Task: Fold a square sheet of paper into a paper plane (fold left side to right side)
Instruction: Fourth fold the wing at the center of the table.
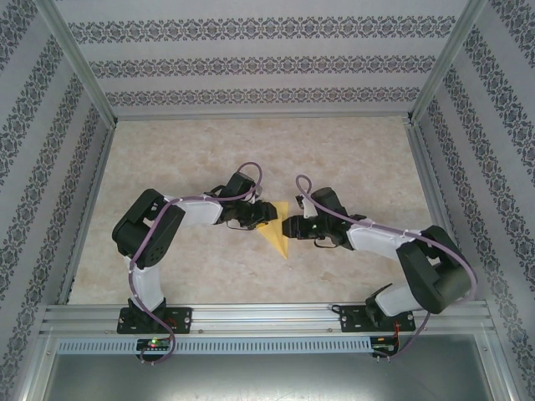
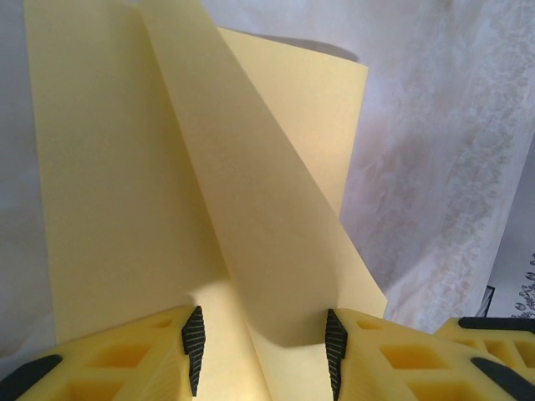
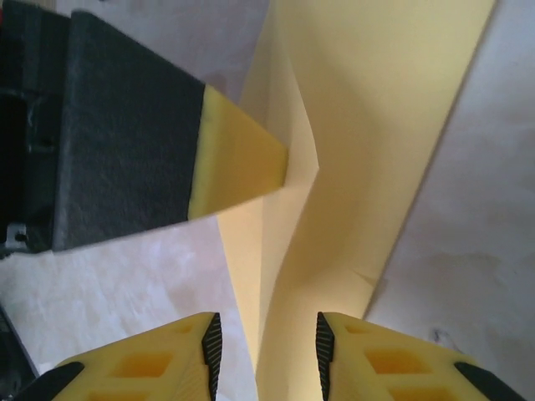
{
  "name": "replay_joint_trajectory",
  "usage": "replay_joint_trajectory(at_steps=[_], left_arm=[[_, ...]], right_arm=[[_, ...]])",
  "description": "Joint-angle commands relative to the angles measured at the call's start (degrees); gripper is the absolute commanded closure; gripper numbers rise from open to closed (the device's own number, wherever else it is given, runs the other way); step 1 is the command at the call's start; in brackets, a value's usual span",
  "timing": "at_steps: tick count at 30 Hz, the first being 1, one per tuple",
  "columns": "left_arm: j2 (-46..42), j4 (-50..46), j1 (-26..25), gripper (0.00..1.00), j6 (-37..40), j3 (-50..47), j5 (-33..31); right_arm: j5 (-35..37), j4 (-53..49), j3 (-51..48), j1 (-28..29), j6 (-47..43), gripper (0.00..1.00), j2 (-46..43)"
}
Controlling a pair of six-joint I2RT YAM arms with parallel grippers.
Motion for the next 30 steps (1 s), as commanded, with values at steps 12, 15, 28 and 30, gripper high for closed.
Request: replay_joint_trajectory(at_steps=[12, 15, 28, 30], left_arm=[[0.21, -1.66, -0.76, 0.54, -0.11, -0.26, -1.26], [0.12, -1.75, -0.76, 0.54, -0.03, -0.17, -1.25], [0.2, -1.83, -0.76, 0.54, 0.0, -0.29, -1.35], [0.21, -1.84, -0.77, 0.54, 0.04, -0.31, -1.4]], right_arm=[[-2.96, 3.75, 3.36, -0.22, 3.28, 0.85, 7.88], [-1.28, 2.07, 3.52, -0.31, 2.45, 0.93, 8.08], [2.71, -2.45, 5.03, -0.75, -0.46, 0.97, 10.28], [2.44, -2.2, 5.02, -0.73, -0.37, 0.97, 10.08]])
